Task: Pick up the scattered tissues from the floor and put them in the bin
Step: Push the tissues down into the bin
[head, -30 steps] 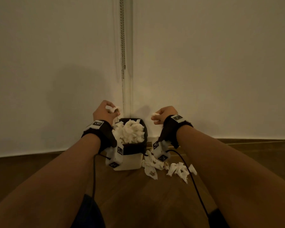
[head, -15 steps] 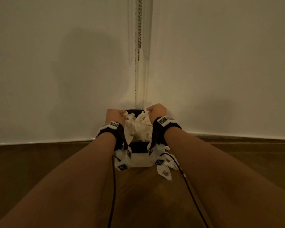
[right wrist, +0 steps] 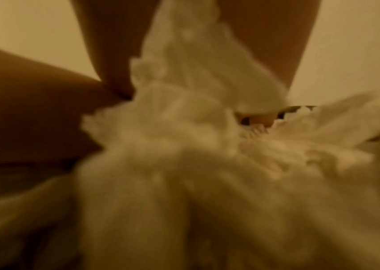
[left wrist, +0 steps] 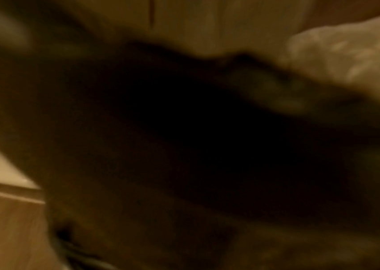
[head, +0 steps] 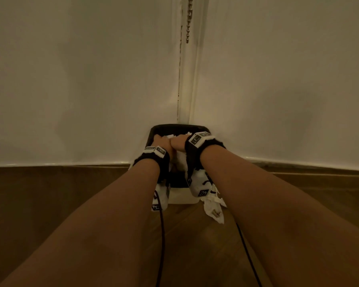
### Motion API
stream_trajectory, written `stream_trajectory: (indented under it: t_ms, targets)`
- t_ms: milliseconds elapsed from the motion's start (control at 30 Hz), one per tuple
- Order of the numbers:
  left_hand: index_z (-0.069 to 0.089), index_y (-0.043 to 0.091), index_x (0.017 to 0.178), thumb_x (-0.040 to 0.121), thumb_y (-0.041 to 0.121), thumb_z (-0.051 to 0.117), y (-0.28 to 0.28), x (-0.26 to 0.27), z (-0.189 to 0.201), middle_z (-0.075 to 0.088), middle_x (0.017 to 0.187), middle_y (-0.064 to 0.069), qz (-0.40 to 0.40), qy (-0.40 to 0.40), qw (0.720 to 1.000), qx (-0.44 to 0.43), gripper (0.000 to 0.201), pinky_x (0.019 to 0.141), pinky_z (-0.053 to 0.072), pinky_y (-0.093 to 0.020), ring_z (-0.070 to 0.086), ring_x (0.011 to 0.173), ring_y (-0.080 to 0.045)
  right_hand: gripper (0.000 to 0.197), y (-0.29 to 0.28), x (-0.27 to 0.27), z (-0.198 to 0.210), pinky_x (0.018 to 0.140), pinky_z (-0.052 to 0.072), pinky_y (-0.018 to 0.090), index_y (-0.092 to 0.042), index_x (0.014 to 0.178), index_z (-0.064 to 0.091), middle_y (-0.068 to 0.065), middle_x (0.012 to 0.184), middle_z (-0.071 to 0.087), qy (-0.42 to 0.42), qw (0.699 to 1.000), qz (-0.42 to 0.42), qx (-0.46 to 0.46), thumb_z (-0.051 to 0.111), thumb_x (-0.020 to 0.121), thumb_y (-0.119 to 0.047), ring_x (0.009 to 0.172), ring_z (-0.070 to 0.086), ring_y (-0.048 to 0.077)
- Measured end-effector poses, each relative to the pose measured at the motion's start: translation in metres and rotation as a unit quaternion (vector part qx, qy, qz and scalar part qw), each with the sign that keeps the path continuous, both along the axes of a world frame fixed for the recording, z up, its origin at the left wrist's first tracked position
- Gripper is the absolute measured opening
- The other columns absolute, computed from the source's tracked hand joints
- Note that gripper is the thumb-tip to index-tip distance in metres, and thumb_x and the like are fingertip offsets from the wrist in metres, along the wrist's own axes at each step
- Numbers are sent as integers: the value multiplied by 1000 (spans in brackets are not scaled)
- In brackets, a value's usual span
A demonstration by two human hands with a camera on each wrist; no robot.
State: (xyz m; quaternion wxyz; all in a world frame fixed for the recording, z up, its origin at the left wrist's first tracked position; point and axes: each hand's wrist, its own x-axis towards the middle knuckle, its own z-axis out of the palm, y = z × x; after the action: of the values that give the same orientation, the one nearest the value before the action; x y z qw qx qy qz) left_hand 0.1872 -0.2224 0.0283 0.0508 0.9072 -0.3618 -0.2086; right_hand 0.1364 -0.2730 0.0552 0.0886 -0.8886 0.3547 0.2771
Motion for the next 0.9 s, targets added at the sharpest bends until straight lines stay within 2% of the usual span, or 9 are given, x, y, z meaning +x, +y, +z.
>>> stream_trajectory:
  t_ms: [33, 133, 267, 367, 500, 633, 733, 800, 900]
  targets:
    - [19, 11, 146, 92, 45, 49, 2, -2, 3, 29, 150, -11, 24, 28, 999, -24, 71, 110, 26, -33, 30, 137, -27, 74, 0, -5, 3, 117, 18, 41, -10, 149, 10, 9, 156, 12, 31, 999, 9, -10, 54, 93, -29, 142, 20, 29]
    - [38, 7, 139, 96, 31, 48, -1, 2, 3, 45, 141, -9, -8, 16, 999, 50, 50, 103, 36, -31, 44, 129, -23, 90, -1, -12, 10, 115, 23, 41, -18, 151, -1, 9, 158, 7, 60, 994, 84, -28, 61, 88, -35, 143, 19, 29]
    - [36, 9, 140, 93, 32, 54, 0, -5, 9, 43, 142, -10, -49, -3, 997, 65, 55, 100, 40, -34, 47, 127, -26, 75, 4, -3, 7, 116, 18, 42, -11, 150, 5, 10, 157, 13, 14, 999, 39, 9, 54, 94, -21, 143, 21, 29]
    - [30, 5, 140, 93, 26, 52, 6, -8, 15, 45, 138, -19, 7, 25, 1000, -18, 56, 97, 42, -41, 49, 122, -35, 50, 9, -13, 23, 110, 28, 33, 3, 143, 22, 20, 149, 31, -111, 993, -23, 31, 39, 101, -16, 135, 35, 31]
    - [45, 4, 121, 97, 24, 33, 18, -11, 23, 52, 122, -21, 37, 11, 979, -201, 34, 86, 45, -43, 53, 107, -38, 38, 11, -39, 49, 94, 40, 35, 4, 130, 44, 23, 134, 48, -240, 969, -52, 8, 26, 103, -16, 119, 50, 35]
    - [49, 16, 119, 96, 27, 37, 31, -30, 41, 45, 122, -13, 47, -101, 950, -291, 28, 88, 39, -44, 47, 110, -33, 38, 3, -70, 58, 76, 42, 30, 1, 111, 61, 20, 118, 60, -352, 927, -132, 1, 32, 99, -20, 97, 57, 32]
    - [48, 17, 119, 93, 25, 41, 31, -50, 61, 46, 120, -12, -25, -165, 928, -334, 28, 85, 40, -41, 48, 107, -31, 33, -4, -102, 58, 70, 44, 27, -3, 102, 68, 14, 107, 67, -407, 891, -199, -12, 41, 96, -22, 85, 59, 27]
    - [49, 18, 117, 93, 23, 40, 26, -67, 74, 52, 108, -9, -95, -161, 914, -361, 26, 74, 43, -37, 54, 93, -29, 32, -8, -126, 55, 75, 48, 30, -6, 103, 69, 12, 107, 68, -411, 883, -226, -28, 42, 95, -20, 92, 62, 29]
    - [48, 21, 111, 93, 25, 37, 20, -99, 83, 51, 69, 2, -162, -101, 918, -347, 21, 56, 36, -29, 53, 66, -24, 31, -15, -163, 47, 82, 51, 35, -6, 103, 70, 13, 108, 68, -395, 879, -261, -51, 43, 95, -18, 95, 63, 31]
